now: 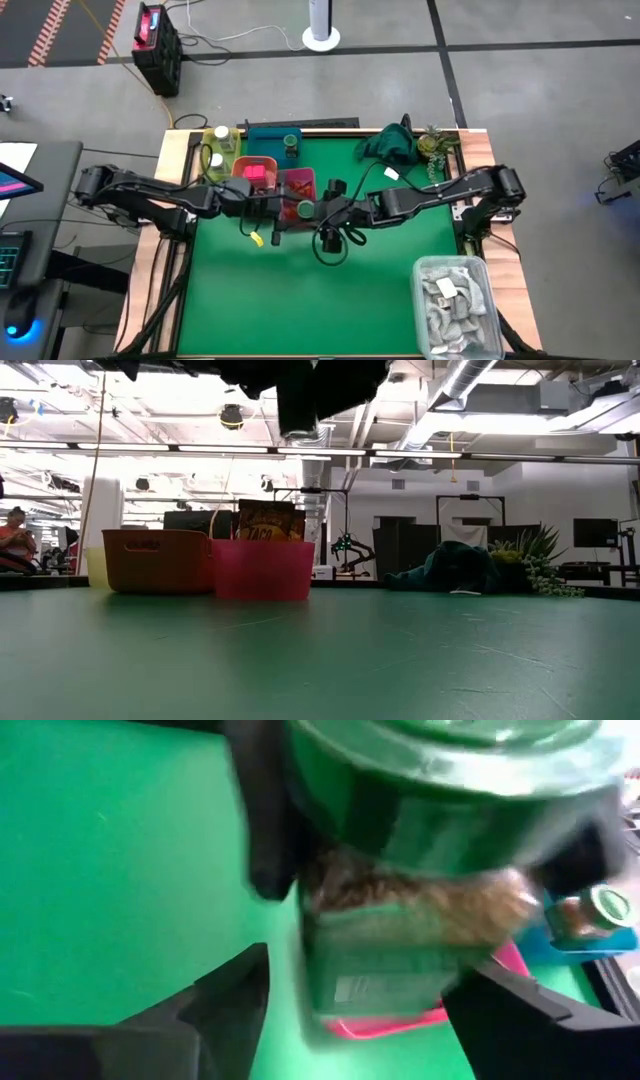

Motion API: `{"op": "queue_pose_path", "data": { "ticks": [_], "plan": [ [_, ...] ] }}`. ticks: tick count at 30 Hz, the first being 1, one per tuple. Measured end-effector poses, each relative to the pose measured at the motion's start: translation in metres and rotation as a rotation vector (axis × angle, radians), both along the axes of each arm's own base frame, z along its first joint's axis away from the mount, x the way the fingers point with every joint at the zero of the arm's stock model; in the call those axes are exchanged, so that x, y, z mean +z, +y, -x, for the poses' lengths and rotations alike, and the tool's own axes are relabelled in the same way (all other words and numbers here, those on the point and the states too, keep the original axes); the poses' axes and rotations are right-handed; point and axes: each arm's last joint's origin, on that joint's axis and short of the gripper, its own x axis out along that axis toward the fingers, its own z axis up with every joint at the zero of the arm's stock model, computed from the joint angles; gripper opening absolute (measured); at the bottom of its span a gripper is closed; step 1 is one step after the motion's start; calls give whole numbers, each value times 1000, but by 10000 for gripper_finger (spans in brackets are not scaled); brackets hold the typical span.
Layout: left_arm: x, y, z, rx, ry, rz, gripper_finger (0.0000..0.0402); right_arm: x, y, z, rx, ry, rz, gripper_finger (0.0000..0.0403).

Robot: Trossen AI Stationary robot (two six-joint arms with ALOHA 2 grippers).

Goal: Sort spices by type
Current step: Put the green seasoning bottle into the blue bin

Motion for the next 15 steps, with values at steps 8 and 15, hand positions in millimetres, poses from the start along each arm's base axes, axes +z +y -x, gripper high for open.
{"op": "queue_pose_path", "data": {
  "ticks": [8,15],
  "plan": [
    [9,23,26,146,90,-31,193,28,-2,25,-74,106,2,330],
    [13,68,51,396,70,-29,193,40,-9,53,-241,142,56,329]
  ]
}}
